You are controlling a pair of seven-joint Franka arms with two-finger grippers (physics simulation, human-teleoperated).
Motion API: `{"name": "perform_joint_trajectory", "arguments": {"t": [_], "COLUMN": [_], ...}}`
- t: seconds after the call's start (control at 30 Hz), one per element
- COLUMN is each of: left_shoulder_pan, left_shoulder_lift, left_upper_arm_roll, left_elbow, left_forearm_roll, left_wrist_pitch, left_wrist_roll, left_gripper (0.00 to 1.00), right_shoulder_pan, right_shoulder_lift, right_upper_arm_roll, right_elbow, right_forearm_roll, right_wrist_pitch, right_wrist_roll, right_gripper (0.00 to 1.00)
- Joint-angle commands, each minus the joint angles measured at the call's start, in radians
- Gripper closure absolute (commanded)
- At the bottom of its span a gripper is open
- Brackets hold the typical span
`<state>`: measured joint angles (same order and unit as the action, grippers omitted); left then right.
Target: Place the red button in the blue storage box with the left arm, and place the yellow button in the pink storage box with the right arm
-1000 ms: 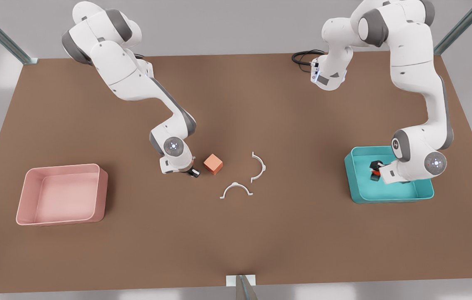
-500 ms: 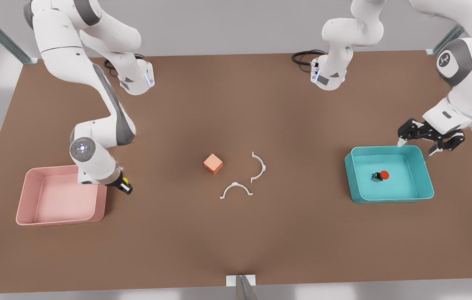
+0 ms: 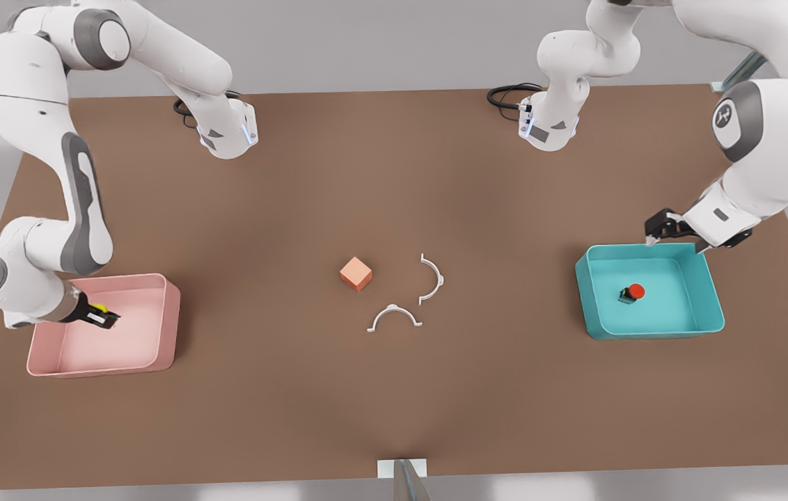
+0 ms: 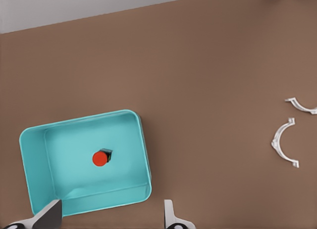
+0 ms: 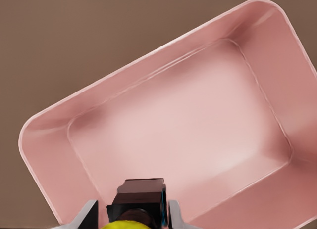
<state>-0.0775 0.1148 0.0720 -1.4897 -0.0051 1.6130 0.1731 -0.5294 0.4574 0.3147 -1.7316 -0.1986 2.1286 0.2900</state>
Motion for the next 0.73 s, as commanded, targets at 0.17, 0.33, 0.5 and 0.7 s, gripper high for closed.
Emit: {"name": "perform_joint_trajectory", "arguments": {"t": [0.17, 0.33, 0.5, 0.7], "left_shoulder_pan": [-0.004, -0.01, -0.01, -0.011], "left_shoulder_lift": [0.0, 0.0, 0.0, 0.0], "left_upper_arm_roll": [0.0, 0.0, 0.0, 0.0], "left_elbow": [0.002, 0.0, 0.0, 0.002], "left_forearm_roll": [-0.01, -0.012, -0.012, -0.012], "left_wrist_pitch": [-0.013, -0.013, -0.013, -0.013], "left_wrist_roll": [-0.15, -0.152, -0.152, -0.152], "left_gripper": [0.0, 0.0, 0.0, 0.0], "right_shoulder_pan": [0.009, 0.146, 0.436, 0.526], "right_shoulder_lift": [-0.008, -0.049, -0.303, -0.258], "right_upper_arm_roll": [0.069, 0.262, -0.121, -0.19], "right_elbow": [0.07, 0.463, 0.251, 0.353], "right_forearm_roll": [-0.018, -0.003, 0.117, 0.142], "right_wrist_pitch": [-0.024, -0.401, -0.492, -0.542], "right_wrist_roll": [-0.554, -0.227, -0.226, -0.226], "right_gripper": [0.0, 0.0, 0.0, 0.0]}}
